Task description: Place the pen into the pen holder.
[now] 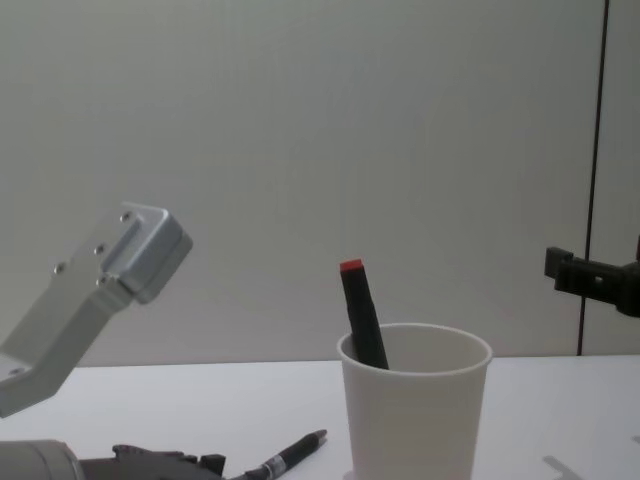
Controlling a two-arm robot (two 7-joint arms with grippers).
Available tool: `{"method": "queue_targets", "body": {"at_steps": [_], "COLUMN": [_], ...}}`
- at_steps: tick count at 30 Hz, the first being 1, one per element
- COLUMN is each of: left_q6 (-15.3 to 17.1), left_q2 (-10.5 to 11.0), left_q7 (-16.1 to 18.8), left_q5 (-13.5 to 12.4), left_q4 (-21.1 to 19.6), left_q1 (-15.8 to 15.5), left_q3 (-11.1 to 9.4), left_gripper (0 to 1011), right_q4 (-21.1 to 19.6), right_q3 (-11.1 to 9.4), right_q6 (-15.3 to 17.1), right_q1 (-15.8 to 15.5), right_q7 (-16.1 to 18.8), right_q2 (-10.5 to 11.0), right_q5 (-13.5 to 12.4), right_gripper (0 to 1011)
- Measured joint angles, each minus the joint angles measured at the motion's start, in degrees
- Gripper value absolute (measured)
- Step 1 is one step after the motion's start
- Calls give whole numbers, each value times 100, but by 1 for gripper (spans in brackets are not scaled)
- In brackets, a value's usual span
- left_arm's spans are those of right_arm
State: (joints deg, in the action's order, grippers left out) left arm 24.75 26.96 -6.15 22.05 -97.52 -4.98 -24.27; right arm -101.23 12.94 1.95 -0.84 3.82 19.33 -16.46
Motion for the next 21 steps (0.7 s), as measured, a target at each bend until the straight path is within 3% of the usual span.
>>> {"method": "queue_targets", "body": {"at_steps": [21], "left_q6": [2], "left_q2": [0], "left_q7": [-1], "left_q5": [1], "left_q4": [4], "left_q1": [0], "left_q3": [0], "left_gripper": [243], "right_q4": [0], "right_q3": [0], "right_q6": [0], "right_q1": [0], "right_q7": [0], "right_q2": [0], "right_q5": [0], "right_gripper": [1001]}}
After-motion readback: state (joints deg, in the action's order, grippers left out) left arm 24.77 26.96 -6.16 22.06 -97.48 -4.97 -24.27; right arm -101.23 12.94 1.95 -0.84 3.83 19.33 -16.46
